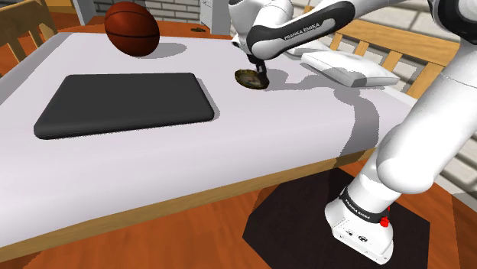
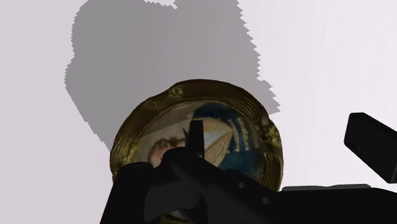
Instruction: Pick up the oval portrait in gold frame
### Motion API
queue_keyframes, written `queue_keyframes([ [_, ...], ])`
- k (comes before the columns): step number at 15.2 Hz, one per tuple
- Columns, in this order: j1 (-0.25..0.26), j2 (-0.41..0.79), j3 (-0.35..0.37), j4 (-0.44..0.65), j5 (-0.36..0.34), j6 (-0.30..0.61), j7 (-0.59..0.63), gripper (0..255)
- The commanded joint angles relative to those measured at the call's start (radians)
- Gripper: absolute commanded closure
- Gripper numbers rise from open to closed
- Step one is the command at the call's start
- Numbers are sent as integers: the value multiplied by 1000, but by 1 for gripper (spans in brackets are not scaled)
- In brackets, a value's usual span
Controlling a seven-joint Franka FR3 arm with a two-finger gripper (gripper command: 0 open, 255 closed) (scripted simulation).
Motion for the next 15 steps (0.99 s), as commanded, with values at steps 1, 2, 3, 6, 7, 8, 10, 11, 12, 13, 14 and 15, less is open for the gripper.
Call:
queue_keyframes([
  [1, 1, 21, 1, 1, -16, 19, 6, 0],
  [2, 0, 25, 0, -6, -19, 28, 14, 0],
  [3, 0, 30, 0, -13, -22, 38, 21, 0],
  [6, -2, 49, -2, -36, -34, 71, 49, 0],
  [7, -2, 49, -2, -36, -34, 71, 49, 0],
  [8, -2, 49, -2, -36, -34, 71, 49, 0],
  [10, -2, 51, -2, -35, -34, 71, 49, 255],
  [11, -2, 51, -2, -35, -34, 71, 49, 255],
  [12, -2, 51, -2, -35, -34, 71, 49, 255],
  [13, -2, 51, -2, -35, -34, 71, 49, 255],
  [14, -2, 51, -2, -35, -34, 71, 50, 255],
  [15, -2, 51, -2, -35, -34, 71, 50, 255],
])
